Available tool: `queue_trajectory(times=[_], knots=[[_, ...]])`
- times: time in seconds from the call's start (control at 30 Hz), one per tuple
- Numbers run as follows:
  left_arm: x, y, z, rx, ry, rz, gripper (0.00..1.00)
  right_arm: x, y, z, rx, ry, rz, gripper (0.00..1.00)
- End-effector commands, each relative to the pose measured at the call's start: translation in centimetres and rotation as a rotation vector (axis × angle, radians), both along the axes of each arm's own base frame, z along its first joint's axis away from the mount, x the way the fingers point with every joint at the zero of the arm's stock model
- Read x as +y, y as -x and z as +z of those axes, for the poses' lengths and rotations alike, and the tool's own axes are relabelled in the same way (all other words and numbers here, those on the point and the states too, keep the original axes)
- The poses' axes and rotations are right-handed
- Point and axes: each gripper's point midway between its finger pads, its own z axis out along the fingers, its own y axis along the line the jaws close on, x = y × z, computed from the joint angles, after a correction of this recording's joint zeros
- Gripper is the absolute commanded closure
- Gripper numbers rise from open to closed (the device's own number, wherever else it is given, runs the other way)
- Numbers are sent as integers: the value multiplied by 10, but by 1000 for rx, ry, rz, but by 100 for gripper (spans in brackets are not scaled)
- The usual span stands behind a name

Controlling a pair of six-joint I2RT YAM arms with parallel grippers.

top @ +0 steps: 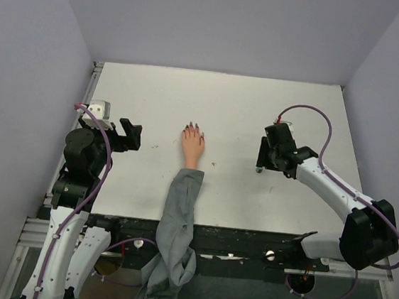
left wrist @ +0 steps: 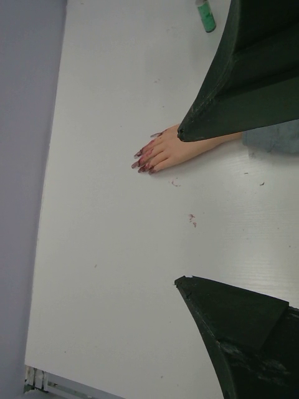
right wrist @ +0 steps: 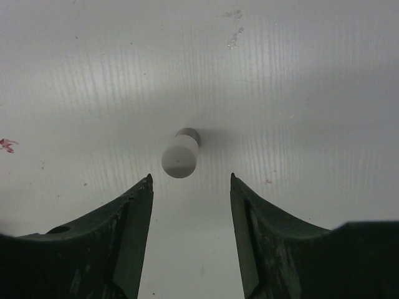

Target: Paint the nails

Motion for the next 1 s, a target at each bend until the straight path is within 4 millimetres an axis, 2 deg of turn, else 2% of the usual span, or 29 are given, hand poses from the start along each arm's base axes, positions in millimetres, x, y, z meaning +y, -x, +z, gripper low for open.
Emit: queue_trajectory(times=[0.0,0.37,0.6,0.97], knots=[[-6,2,-5,17,-3,-39,1,-4,-2,0,-3,34,-26,44],[-9,1,-8,28,-3,-51,1,14,-17,-17,25,5,13,48],[-10,0,-9,34,-2,-54,1,23,-26,-16,9,-18,36,52],[-10,0,-10,40,-4,-54,1,19,-28,-26,40,20,30,54]])
